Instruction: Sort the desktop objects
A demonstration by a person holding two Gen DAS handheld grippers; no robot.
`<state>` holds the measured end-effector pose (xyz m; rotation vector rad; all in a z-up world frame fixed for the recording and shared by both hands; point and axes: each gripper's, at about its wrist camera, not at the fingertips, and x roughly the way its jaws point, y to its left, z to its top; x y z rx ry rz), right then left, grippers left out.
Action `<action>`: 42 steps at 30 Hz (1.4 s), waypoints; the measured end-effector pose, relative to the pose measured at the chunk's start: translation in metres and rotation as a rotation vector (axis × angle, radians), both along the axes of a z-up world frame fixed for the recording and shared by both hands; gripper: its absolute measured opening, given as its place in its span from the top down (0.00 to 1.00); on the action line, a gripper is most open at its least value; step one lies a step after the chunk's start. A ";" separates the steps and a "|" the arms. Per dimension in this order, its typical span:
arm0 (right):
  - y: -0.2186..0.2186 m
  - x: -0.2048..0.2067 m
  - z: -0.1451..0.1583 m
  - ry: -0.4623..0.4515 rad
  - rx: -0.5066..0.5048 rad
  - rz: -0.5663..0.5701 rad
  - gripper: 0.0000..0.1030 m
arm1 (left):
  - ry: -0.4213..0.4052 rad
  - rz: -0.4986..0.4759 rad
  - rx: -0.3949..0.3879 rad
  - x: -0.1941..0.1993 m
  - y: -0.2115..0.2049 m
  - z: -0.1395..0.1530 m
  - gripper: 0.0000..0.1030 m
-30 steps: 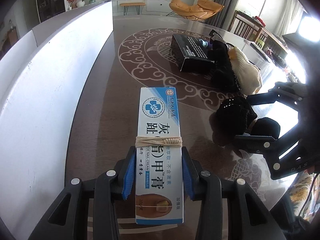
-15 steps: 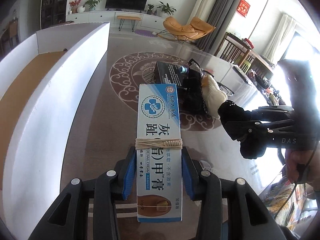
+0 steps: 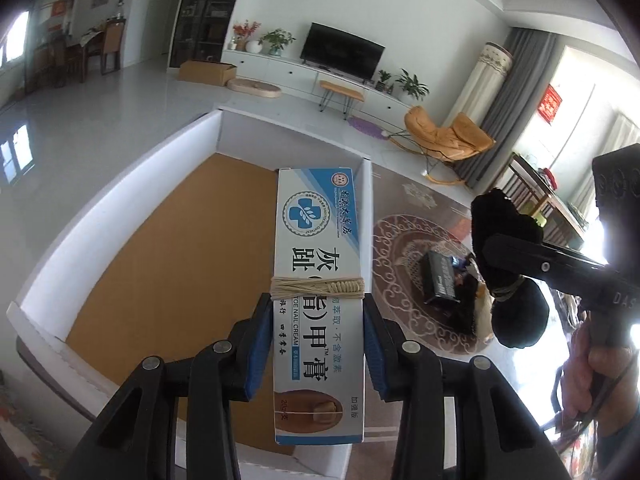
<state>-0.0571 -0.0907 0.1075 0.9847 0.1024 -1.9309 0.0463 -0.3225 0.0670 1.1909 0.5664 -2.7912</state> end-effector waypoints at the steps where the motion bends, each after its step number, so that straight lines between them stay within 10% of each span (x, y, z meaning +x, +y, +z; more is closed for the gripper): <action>1: -0.021 0.001 0.003 -0.003 -0.013 0.020 0.65 | -0.020 0.042 0.008 -0.001 -0.018 -0.006 0.60; 9: -0.137 0.000 -0.060 -0.099 0.092 0.075 0.65 | -0.194 0.139 0.032 -0.017 -0.068 -0.072 0.60; 12: -0.155 0.001 -0.094 -0.187 0.165 0.096 0.54 | -0.261 0.191 -0.008 -0.023 -0.064 -0.089 0.57; 14: -0.162 0.002 -0.108 -0.221 0.196 0.118 0.25 | -0.269 0.204 -0.040 -0.028 -0.056 -0.091 0.51; 17: -0.155 0.007 -0.102 -0.168 0.178 0.094 0.21 | -0.215 0.219 -0.025 -0.027 -0.051 -0.082 0.34; 23: -0.049 0.016 -0.062 0.020 -0.004 -0.058 0.02 | -0.079 0.075 -0.036 -0.019 0.010 -0.050 0.32; 28: 0.088 0.039 -0.087 0.140 0.100 -0.293 0.00 | -0.022 -0.179 0.010 -0.010 0.114 -0.039 0.18; 35: 0.243 0.024 -0.172 0.015 0.368 -0.542 0.00 | -0.158 -0.376 -0.007 -0.053 0.243 -0.120 0.07; 42: 0.279 -0.002 -0.182 0.028 0.383 -0.633 0.00 | -0.157 -0.345 -0.203 -0.111 0.289 -0.161 0.06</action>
